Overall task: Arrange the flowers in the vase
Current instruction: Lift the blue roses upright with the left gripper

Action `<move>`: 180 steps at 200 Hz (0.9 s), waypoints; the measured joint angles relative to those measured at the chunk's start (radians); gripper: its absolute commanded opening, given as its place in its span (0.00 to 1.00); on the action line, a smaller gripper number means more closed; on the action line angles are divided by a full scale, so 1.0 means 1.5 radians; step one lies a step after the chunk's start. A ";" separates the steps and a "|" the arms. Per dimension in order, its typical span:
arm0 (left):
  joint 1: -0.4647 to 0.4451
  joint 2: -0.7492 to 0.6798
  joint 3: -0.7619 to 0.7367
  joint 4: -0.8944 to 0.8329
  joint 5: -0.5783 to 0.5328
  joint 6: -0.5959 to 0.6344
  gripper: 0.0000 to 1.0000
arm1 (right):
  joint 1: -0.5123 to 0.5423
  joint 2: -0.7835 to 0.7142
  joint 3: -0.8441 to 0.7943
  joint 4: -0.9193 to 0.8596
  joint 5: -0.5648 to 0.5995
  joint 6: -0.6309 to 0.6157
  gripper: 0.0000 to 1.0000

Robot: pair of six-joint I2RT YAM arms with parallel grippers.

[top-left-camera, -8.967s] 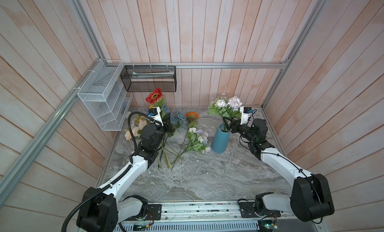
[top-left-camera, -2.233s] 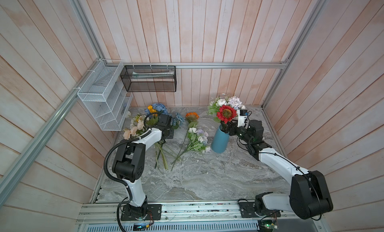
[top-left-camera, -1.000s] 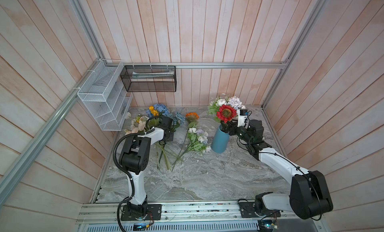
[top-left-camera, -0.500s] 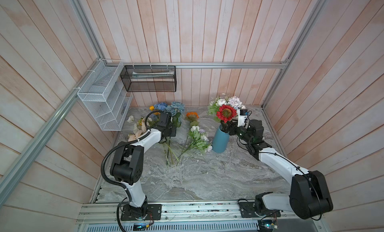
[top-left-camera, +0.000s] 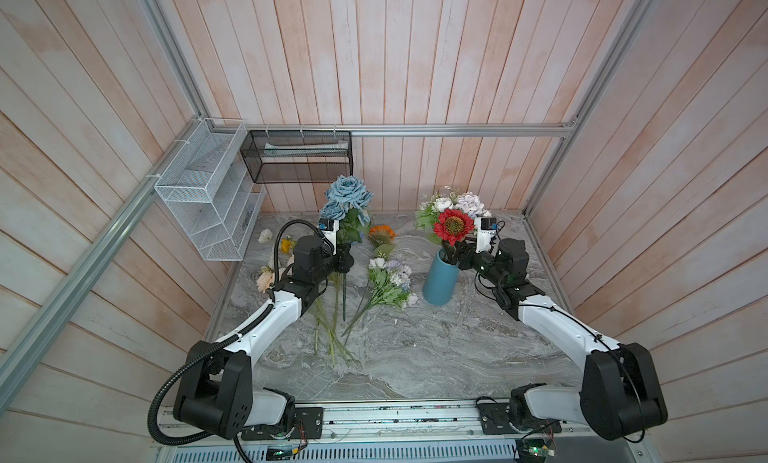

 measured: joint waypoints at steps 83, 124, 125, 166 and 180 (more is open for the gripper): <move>0.000 -0.103 -0.034 0.156 0.074 -0.034 0.00 | 0.000 -0.004 0.000 0.000 0.001 0.000 0.78; -0.017 -0.119 -0.030 0.267 0.109 -0.070 0.00 | 0.000 -0.004 0.000 0.000 0.005 0.006 0.78; -0.019 -0.119 -0.030 0.272 0.109 -0.071 0.00 | 0.000 -0.004 0.000 0.000 0.005 0.007 0.78; -0.100 -0.093 -0.026 0.424 0.104 -0.077 0.00 | 0.000 -0.004 0.000 0.000 0.013 0.025 0.78; -0.131 -0.067 -0.021 0.482 0.090 -0.077 0.00 | 0.000 -0.004 0.000 0.000 0.018 0.033 0.78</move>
